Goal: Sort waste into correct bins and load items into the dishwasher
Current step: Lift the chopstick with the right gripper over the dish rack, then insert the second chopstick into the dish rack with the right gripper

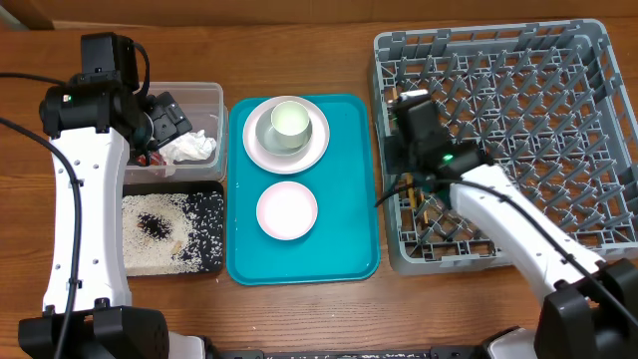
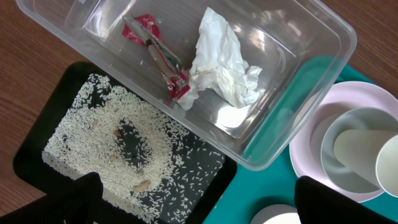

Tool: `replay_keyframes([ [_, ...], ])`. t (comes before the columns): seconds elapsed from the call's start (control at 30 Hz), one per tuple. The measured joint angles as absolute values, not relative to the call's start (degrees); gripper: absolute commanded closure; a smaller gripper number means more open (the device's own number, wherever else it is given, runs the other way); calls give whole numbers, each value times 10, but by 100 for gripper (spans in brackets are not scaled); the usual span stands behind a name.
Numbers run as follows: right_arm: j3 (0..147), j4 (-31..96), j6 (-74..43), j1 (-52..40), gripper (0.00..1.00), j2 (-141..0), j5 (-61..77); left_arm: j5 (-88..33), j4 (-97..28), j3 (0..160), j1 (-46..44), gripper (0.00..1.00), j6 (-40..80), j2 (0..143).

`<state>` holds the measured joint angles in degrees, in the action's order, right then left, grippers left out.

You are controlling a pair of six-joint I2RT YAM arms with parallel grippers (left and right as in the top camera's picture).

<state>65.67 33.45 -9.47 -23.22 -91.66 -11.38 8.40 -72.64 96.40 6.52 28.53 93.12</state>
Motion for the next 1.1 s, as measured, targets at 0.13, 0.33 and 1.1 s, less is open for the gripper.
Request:
replay_keyframes([
  [0.13,657,336,-66,-203,96,-917,-97,84,-726,964,65,0,286,931],
  [0.33,657,336,-31,-160,95,-917,-79,84,-726,964,65,0,286,931],
  [1.1,657,335,-16,-130,94,-917,-43,84,-726,964,65,0,285,931],
])
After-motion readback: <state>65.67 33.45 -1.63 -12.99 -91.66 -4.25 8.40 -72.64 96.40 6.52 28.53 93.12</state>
